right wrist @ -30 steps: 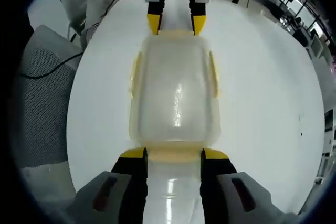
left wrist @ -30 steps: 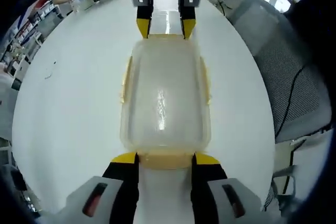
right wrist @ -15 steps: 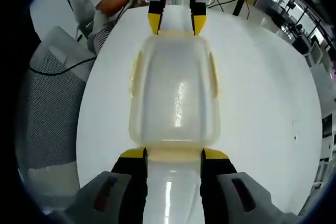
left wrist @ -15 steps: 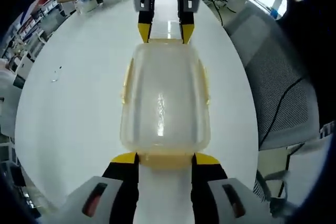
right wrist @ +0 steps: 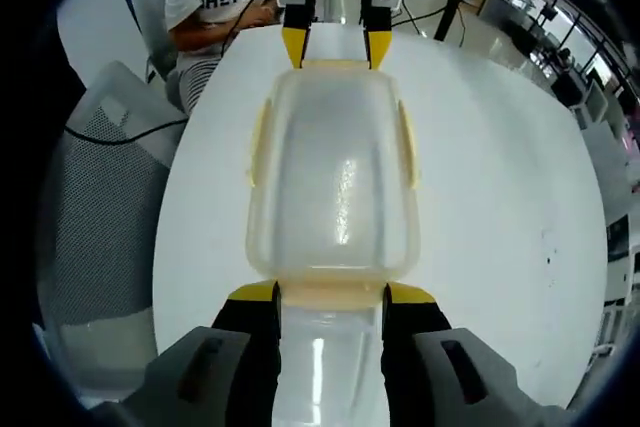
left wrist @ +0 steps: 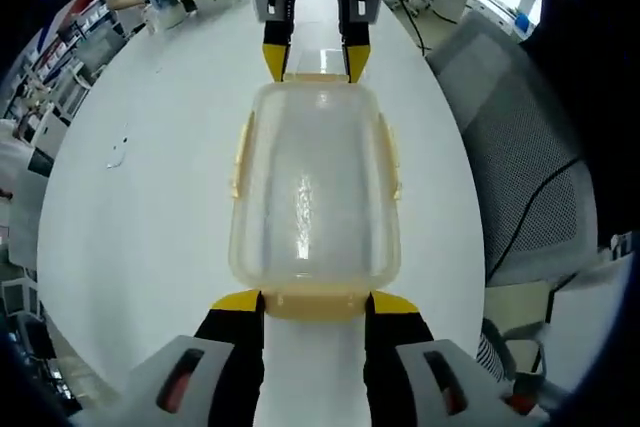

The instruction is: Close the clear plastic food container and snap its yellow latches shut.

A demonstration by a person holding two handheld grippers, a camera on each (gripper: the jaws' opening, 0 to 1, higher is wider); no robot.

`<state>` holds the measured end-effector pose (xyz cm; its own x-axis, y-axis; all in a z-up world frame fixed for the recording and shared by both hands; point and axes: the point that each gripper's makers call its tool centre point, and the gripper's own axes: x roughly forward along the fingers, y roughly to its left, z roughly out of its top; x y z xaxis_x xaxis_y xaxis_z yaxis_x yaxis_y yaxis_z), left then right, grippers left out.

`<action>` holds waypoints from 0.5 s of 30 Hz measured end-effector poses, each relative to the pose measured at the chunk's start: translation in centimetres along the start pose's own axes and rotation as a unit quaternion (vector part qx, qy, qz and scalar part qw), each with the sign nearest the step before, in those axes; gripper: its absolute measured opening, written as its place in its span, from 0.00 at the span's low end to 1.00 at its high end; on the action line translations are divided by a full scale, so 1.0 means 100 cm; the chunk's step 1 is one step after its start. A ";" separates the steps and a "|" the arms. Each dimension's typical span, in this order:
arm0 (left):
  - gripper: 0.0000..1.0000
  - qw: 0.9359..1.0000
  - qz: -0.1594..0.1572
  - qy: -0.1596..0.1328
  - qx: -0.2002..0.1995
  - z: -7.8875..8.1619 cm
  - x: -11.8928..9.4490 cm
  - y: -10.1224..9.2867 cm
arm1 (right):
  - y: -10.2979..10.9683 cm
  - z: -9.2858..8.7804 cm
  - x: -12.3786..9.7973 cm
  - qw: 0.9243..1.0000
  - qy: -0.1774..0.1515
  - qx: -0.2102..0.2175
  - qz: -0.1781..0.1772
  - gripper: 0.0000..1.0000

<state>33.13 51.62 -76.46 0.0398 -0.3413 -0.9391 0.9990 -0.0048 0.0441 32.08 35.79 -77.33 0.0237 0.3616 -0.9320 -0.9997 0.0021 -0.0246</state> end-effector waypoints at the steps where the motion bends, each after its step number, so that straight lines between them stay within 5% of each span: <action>1: 0.34 1.000 0.001 0.000 -0.001 0.001 0.000 0.000 | 0.000 -0.001 -0.001 1.000 0.000 0.001 0.000 0.36; 15: 0.34 1.000 -0.005 -0.018 0.001 0.036 0.009 -0.003 | 0.004 -0.033 -0.018 1.000 0.007 0.003 -0.008 0.36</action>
<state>32.78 47.98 -76.10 0.0288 -0.3751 -0.9266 0.9993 -0.0109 0.0354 31.64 32.06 -76.86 0.0388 0.3481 -0.9367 -0.9992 0.0139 -0.0362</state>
